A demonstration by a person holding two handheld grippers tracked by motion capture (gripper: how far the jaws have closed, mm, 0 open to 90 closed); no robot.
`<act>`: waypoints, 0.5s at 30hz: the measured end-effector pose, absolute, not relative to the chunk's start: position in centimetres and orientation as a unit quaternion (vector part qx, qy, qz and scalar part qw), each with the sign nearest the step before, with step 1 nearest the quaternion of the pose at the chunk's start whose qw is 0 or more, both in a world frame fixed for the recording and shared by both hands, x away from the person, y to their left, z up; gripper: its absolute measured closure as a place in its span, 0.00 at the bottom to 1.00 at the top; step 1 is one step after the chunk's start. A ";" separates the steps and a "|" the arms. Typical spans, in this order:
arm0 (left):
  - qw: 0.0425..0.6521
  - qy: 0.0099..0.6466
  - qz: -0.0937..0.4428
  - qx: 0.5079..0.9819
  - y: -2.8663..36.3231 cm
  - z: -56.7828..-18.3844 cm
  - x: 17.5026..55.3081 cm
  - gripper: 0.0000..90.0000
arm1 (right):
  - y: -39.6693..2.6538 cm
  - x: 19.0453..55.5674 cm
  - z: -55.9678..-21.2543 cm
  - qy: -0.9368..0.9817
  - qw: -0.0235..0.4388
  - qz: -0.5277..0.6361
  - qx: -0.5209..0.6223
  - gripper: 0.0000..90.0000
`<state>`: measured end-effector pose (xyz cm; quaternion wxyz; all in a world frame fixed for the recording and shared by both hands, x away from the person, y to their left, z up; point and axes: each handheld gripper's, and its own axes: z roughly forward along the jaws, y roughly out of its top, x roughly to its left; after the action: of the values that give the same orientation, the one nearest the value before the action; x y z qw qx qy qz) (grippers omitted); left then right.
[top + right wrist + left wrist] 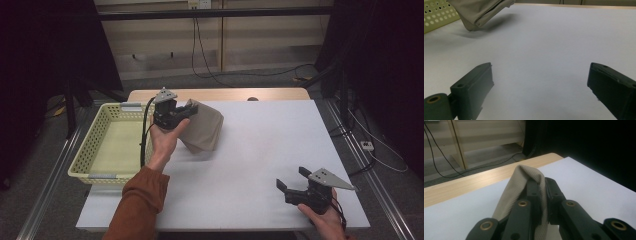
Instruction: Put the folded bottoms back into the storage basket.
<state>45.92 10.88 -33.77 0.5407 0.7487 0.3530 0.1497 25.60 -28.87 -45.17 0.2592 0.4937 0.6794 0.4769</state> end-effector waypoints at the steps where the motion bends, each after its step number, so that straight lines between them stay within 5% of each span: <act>1: 0.542 0.351 0.152 0.748 10.9 -33.7 45.8 0.93 | -28.9 25.6 -45.2 0.679 0.260 0.477 0.494 0.06; 15: 0.552 0.342 0.177 0.740 12.4 -32.2 44.1 0.93 | -28.9 25.6 -45.2 0.678 0.259 0.478 0.495 0.06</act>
<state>44.14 12.36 -32.20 0.5516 0.7399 0.3417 0.1775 25.60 -28.91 -45.16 0.2591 0.4946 0.6782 0.4778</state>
